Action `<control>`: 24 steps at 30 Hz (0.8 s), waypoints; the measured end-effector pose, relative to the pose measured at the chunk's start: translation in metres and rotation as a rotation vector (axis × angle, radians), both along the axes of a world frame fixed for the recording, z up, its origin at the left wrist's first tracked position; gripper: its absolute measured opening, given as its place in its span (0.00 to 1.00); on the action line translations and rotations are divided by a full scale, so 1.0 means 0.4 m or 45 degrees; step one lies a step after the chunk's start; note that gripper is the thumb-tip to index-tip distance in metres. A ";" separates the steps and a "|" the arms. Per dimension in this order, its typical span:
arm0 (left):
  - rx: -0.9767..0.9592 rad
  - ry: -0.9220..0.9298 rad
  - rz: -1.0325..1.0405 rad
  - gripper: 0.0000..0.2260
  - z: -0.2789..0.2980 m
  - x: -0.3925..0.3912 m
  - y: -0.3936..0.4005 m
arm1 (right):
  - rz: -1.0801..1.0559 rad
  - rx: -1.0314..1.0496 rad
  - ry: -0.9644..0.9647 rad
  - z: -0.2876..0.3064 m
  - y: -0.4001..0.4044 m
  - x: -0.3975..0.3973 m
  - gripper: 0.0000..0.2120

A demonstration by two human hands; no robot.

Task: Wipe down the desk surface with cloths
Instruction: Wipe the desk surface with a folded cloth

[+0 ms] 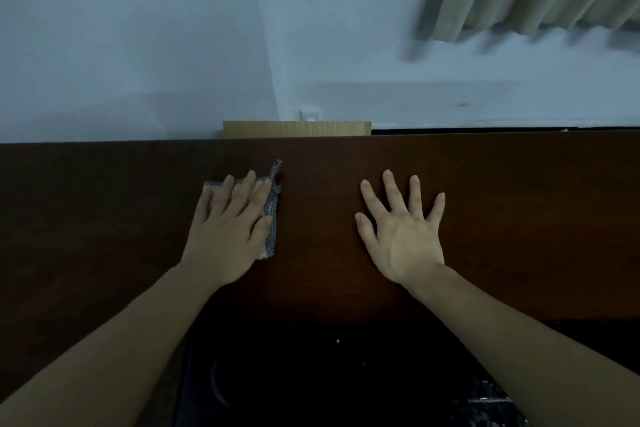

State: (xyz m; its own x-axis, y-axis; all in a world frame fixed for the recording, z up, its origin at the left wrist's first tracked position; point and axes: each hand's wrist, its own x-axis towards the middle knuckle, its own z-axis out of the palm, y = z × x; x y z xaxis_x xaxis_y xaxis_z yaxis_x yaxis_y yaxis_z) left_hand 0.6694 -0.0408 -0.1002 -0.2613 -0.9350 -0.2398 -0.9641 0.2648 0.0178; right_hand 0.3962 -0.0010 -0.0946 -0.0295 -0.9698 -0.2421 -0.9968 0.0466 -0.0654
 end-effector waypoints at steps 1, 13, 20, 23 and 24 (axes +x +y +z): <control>0.015 -0.023 -0.017 0.31 0.009 -0.008 0.003 | -0.006 0.015 0.003 0.001 -0.003 -0.001 0.29; 0.083 0.027 -0.489 0.26 0.021 0.198 0.213 | 0.066 -0.004 -0.186 0.041 -0.017 0.252 0.30; -0.043 0.047 -0.064 0.30 0.004 0.184 -0.104 | 0.045 0.003 -0.093 -0.007 -0.013 0.326 0.37; -0.046 0.081 0.001 0.27 -0.010 0.155 -0.211 | 0.034 -0.005 -0.067 -0.012 -0.014 0.328 0.36; -0.042 0.092 0.008 0.27 -0.010 0.147 -0.225 | 0.031 -0.015 -0.062 -0.012 -0.015 0.330 0.35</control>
State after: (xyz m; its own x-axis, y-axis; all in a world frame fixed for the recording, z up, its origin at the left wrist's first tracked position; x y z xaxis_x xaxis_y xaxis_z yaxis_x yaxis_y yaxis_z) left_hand 0.7281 -0.1307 -0.1042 -0.2705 -0.9438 -0.1898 -0.9624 0.2600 0.0788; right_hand 0.5283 -0.0071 -0.0996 0.0061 -0.9729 -0.2313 -0.9932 0.0211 -0.1146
